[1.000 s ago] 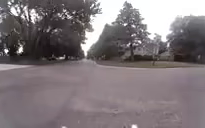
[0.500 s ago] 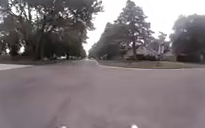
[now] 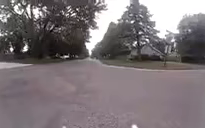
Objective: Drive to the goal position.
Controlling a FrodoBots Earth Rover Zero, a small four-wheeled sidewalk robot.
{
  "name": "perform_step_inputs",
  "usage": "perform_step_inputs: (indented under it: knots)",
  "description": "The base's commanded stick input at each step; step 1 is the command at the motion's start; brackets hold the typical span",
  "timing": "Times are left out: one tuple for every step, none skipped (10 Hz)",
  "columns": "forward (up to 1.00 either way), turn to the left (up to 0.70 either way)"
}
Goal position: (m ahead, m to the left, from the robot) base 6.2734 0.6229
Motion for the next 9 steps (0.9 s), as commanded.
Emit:
perform_step_inputs:
  knots:
    - [1.0, 0.0]
    - [1.0, 0.0]
    - [1.0, 0.0]
    - [1.0, 0.0]
    - [1.0, 0.0]
    - [1.0, 0.0]
    - [1.0, 0.0]
    - [1.0, 0.0]
    - [1.0, -0.04]
